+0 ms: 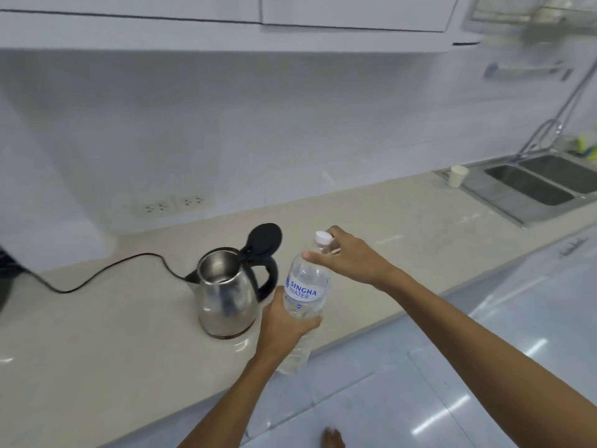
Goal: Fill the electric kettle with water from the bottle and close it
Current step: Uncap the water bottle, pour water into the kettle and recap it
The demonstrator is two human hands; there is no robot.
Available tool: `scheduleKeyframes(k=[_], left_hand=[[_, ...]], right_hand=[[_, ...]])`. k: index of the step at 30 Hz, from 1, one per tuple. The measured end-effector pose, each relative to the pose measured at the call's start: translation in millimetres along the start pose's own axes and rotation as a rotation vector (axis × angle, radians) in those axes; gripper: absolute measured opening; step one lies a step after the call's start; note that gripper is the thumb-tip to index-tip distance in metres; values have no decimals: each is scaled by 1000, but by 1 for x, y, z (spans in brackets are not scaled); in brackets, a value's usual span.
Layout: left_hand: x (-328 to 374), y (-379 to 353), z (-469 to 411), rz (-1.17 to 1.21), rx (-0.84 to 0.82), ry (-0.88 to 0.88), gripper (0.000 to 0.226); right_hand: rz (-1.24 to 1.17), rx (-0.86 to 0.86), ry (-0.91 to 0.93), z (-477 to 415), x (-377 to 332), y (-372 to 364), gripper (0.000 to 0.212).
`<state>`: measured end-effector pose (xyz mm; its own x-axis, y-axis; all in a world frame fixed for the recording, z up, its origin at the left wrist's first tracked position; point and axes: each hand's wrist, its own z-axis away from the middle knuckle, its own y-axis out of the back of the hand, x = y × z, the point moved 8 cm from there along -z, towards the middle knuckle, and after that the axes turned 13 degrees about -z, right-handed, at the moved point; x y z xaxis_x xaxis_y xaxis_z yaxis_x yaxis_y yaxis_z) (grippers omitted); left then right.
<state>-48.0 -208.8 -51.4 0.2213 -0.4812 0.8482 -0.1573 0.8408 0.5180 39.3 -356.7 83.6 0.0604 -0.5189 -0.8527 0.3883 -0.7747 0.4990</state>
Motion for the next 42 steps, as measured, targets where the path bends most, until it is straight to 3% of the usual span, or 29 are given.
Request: scheduleKeyframes(k=[3, 6, 15, 26, 36, 42], left_hand=[[18, -31, -25, 30, -37, -2, 60], [36, -56, -52, 50, -61, 2, 59], [66, -116, -149, 30, -44, 11, 61], [86, -156, -254, -2, 49, 77, 70], [97, -166, -299, 2, 144, 114, 80], [97, -172, -312, -48, 110, 123, 80]], right_hand=[[-55, -50, -46, -3, 24, 18, 83], [-11, -65, -28, -13, 36, 35, 92], [55, -19, 99, -97, 69, 95, 81], [82, -60, 170, -202, 104, 141, 87], [94, -86, 231, -253, 111, 156, 88], [75, -69, 226, -265, 121, 161, 88]])
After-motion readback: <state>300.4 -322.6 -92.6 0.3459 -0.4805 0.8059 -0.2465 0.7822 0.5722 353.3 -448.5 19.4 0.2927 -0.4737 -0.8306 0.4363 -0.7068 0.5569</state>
